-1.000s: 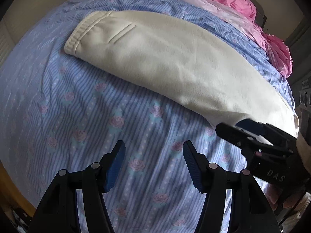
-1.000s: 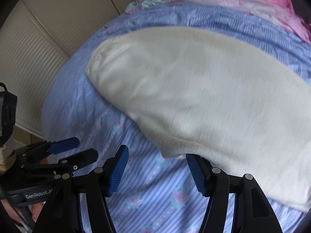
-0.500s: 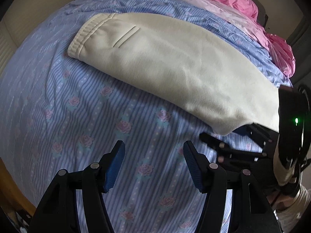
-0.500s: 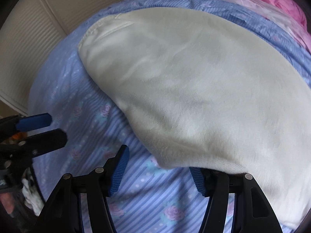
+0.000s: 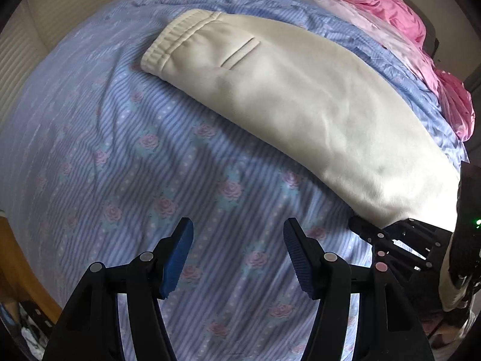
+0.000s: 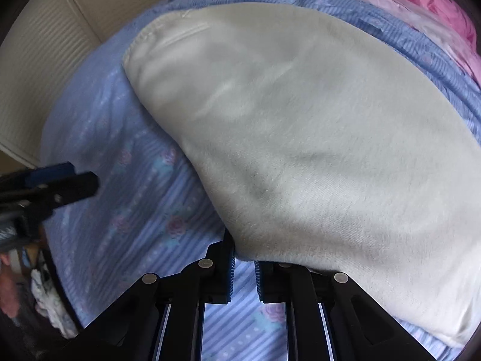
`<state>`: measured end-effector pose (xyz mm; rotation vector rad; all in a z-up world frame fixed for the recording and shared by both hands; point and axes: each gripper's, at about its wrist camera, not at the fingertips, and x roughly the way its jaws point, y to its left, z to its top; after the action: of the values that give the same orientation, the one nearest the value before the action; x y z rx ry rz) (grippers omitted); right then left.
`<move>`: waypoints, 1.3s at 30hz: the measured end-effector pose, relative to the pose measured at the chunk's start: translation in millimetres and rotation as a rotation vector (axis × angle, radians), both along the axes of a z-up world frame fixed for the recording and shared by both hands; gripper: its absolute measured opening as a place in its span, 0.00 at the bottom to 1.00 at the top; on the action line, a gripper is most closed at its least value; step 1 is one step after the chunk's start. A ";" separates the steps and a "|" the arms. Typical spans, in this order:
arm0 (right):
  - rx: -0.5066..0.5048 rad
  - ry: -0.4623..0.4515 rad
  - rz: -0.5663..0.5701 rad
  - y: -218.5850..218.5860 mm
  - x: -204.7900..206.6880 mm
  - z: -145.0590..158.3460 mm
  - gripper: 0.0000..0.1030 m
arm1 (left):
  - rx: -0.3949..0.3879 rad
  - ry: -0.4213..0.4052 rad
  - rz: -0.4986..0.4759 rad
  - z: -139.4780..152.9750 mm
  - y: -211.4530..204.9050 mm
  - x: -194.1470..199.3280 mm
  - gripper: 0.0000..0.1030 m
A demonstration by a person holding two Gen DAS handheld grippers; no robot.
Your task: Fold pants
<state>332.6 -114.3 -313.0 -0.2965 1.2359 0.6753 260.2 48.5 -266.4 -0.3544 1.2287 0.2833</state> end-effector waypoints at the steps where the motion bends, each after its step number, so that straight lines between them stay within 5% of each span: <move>1: 0.007 0.004 -0.012 -0.3 -0.4 -0.3 0.13 | 0.008 0.003 0.000 0.2 0.0 0.1 0.59; 11: 0.004 0.054 -0.048 -2.6 0.6 0.1 0.13 | 0.010 0.019 -0.046 6.9 -12.6 19.0 0.59; 14: -0.012 0.069 -0.072 -5.5 1.4 4.3 0.18 | 0.023 0.028 -0.078 13.4 -16.2 20.3 0.60; 16: -0.012 0.088 -0.099 -11.9 -6.0 11.7 0.30 | 0.035 0.035 -0.113 19.7 -17.9 18.4 0.63; 25: 0.126 0.011 -0.407 -73.7 -65.6 117.4 0.57 | 0.105 -0.027 -0.368 79.1 -38.3 -5.7 0.63; 33: 0.132 -0.177 -0.698 -133.7 -108.3 202.9 0.63 | 0.111 -0.181 -0.680 143.8 -85.9 -14.9 0.66; 39: 0.100 -0.268 -0.851 -194.6 -135.3 232.1 0.63 | 0.074 -0.247 -0.775 168.7 -133.4 -18.0 0.66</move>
<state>197.2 -308.9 -80.9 0.2221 0.9429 -0.0435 242.2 -84.8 -97.7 0.1617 1.0239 -0.3724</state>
